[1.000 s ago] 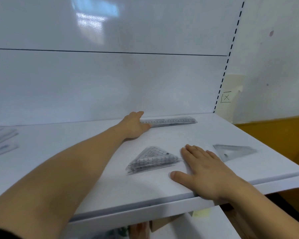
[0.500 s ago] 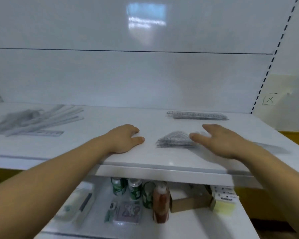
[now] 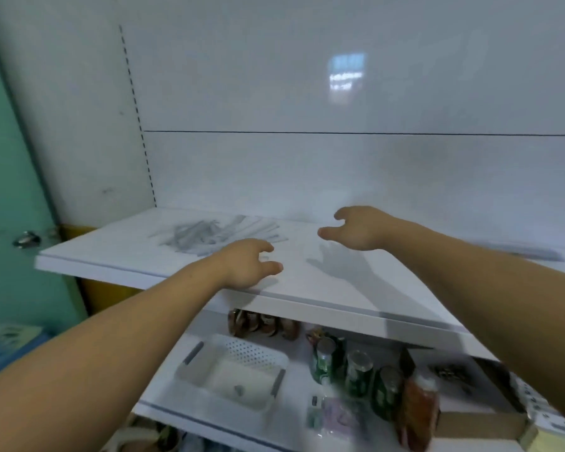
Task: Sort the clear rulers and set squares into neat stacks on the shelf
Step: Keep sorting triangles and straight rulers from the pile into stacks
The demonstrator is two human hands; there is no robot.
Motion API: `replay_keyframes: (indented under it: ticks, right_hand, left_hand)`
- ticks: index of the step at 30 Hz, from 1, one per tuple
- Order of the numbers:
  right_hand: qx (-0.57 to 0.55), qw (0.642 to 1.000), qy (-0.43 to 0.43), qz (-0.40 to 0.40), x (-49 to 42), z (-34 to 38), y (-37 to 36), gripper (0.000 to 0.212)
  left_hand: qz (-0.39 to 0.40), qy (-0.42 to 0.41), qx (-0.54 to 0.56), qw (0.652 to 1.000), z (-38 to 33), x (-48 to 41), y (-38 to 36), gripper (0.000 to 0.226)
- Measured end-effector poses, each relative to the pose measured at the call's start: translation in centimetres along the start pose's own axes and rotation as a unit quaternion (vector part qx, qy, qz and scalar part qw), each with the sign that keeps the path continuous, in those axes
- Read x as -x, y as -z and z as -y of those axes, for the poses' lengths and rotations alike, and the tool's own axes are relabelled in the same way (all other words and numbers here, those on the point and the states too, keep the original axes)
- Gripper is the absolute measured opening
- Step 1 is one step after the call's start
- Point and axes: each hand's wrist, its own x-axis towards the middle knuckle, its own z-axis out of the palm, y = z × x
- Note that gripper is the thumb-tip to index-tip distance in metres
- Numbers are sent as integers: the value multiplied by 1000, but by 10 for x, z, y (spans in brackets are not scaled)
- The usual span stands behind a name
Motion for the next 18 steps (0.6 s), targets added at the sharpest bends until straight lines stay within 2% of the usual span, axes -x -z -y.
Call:
replay_keyframes:
  ticks: [9, 13, 18]
  right_hand:
    - [-11, 996, 93, 3, -49, 169, -37, 73]
    - [3, 994, 105, 15, -77, 204, -50, 69]
    - [29, 994, 97, 50, -126, 214, -72, 67]
  left_hand:
    - [-36, 48, -32, 998, 143, 43, 57, 60]
    - [-44, 64, -11, 997, 182, 41, 63, 57]
    - [-52, 79, -4, 996, 214, 11, 65, 57]
